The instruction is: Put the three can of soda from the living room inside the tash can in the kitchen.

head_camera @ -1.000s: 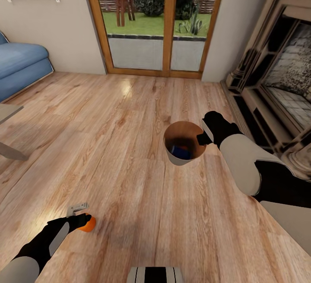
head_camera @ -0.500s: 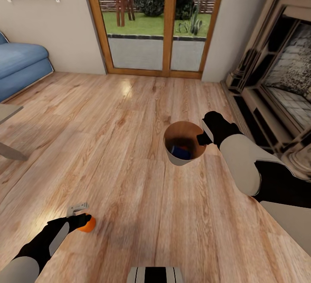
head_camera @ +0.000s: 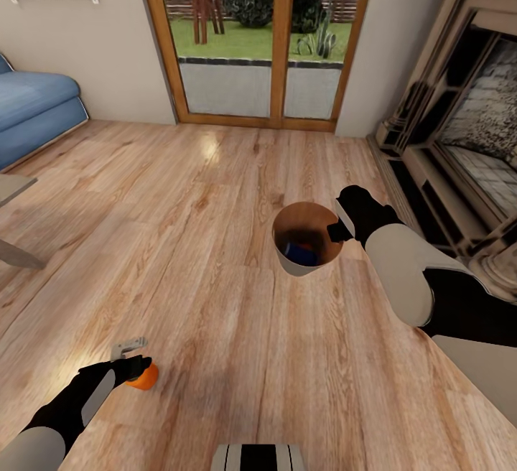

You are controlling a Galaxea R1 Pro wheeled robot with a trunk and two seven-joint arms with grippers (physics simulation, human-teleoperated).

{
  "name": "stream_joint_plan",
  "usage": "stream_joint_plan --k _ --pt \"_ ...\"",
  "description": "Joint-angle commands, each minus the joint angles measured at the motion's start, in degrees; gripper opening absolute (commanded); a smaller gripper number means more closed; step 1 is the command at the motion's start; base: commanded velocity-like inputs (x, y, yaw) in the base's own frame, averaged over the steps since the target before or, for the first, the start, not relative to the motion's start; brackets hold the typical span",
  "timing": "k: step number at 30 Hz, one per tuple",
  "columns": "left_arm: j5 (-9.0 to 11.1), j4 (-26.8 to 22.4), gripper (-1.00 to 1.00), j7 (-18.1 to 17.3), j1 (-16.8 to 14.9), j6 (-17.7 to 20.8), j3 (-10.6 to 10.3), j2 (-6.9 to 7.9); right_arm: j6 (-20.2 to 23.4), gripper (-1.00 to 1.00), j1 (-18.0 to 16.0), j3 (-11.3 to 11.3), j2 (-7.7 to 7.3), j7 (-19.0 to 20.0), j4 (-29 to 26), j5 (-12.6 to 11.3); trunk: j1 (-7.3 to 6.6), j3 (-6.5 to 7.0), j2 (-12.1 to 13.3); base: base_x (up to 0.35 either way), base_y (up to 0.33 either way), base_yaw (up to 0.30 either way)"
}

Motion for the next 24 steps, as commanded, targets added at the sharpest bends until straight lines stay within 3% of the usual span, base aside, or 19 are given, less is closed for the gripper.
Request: stream_joint_plan --k 1,19,24 --pt "0.00 0.01 1.00 0.00 0.00 -0.02 0.00 0.01 0.00 -1.00 -0.03 -0.14 0.00 0.14 -0.03 -0.56 -0.01 0.01 -0.01 0.003 0.000 0.000" --pt "-0.03 0.06 1.00 -0.06 0.01 0.12 0.00 -0.02 0.00 -1.00 0.04 0.06 0.00 0.14 -0.16 -0.40 0.40 -3.54 -0.22 0.000 0.000 0.000" --pt "0.01 -0.30 1.00 -0.09 0.00 0.06 0.00 0.00 0.00 -1.00 0.06 0.23 0.05 0.14 -0.20 -0.39 0.40 -3.54 -0.22 0.000 0.000 0.000"
